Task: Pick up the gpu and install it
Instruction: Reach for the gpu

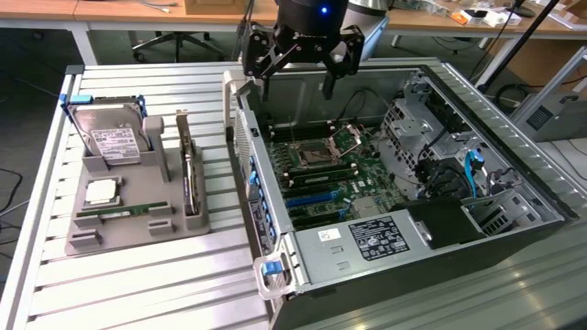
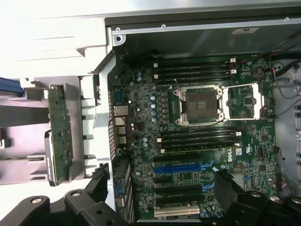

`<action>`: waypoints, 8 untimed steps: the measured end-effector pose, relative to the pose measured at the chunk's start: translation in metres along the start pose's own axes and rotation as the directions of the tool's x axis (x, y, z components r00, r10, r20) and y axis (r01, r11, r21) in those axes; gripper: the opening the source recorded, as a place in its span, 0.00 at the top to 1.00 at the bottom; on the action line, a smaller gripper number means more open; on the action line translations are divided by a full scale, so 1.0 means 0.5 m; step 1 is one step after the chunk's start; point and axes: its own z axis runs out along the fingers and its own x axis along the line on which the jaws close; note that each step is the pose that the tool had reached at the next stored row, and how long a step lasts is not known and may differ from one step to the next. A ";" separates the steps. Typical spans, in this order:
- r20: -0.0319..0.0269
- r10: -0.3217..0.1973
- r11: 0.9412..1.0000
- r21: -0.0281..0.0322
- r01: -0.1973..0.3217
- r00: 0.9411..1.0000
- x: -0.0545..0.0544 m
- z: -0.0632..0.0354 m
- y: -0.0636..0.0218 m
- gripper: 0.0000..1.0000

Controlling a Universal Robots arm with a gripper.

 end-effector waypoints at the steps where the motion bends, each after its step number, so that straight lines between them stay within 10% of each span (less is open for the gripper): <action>1: 0.000 0.000 1.000 0.000 0.000 1.000 0.003 0.000 0.000 0.01; 8: 0.000 0.000 1.000 0.000 0.000 1.000 0.013 0.000 -0.001 0.01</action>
